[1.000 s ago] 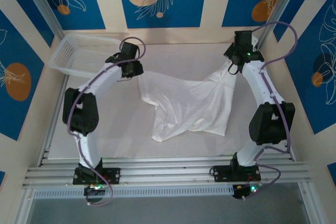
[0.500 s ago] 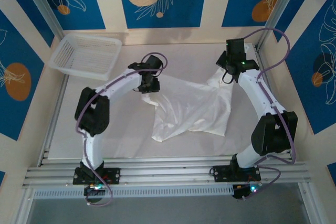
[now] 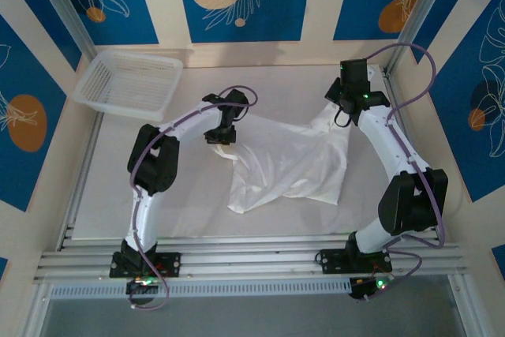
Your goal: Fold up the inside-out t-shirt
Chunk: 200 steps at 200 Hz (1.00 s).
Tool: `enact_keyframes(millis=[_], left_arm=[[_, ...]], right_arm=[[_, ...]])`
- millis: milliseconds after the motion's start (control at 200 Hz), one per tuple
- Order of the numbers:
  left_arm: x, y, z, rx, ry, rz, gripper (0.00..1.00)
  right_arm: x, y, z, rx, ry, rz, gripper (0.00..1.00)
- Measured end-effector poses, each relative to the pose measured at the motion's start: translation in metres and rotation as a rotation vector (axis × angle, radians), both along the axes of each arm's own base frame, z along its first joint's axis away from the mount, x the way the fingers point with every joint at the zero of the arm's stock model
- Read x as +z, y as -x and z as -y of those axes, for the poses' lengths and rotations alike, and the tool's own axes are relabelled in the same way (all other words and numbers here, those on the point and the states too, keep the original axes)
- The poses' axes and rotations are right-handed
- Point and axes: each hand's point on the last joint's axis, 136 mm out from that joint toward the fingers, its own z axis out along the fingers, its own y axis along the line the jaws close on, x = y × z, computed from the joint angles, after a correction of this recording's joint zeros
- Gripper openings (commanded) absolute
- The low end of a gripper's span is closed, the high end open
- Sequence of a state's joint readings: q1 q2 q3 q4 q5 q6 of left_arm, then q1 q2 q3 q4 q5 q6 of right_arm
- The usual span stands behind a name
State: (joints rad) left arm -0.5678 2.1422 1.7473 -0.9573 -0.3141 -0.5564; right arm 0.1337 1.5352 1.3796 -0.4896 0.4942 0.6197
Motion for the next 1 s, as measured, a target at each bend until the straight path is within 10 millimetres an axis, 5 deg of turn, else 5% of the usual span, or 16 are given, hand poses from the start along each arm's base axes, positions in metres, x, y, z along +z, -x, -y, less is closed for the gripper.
enact_keyframes(millis=[325, 455, 640, 705, 770, 905, 1000], left_arm=[[-0.014, 0.013, -0.009, -0.004, -0.025, -0.039, 0.15], [-0.018, 0.015, -0.009, 0.01, -0.021, -0.045, 0.0], [0.013, 0.01, -0.007, 0.012, 0.045, 0.016, 0.0], [0.05, 0.004, -0.013, 0.014, 0.099, 0.087, 0.0], [0.11, -0.005, -0.03, 0.031, 0.176, 0.212, 0.0], [0.294, -0.014, -0.099, 0.102, 0.355, 0.689, 0.0], [0.414, 0.032, -0.139, 0.1, 0.43, 1.035, 0.0]], right_arm=[[0.0, 0.0, 0.0, 0.001, 0.005, -0.001, 0.0], [0.0, 0.0, -0.001, 0.004, 0.006, -0.002, 0.0], [0.009, 0.002, -0.001, 0.005, 0.007, -0.006, 0.0], [0.033, 0.001, 0.0, 0.005, 0.002, 0.042, 0.0], [0.075, 0.001, 0.002, 0.002, -0.025, 0.139, 0.0], [0.209, 0.03, 0.042, -0.111, -0.179, 0.485, 0.0], [0.304, 0.082, 0.077, -0.219, -0.294, 0.758, 0.0]])
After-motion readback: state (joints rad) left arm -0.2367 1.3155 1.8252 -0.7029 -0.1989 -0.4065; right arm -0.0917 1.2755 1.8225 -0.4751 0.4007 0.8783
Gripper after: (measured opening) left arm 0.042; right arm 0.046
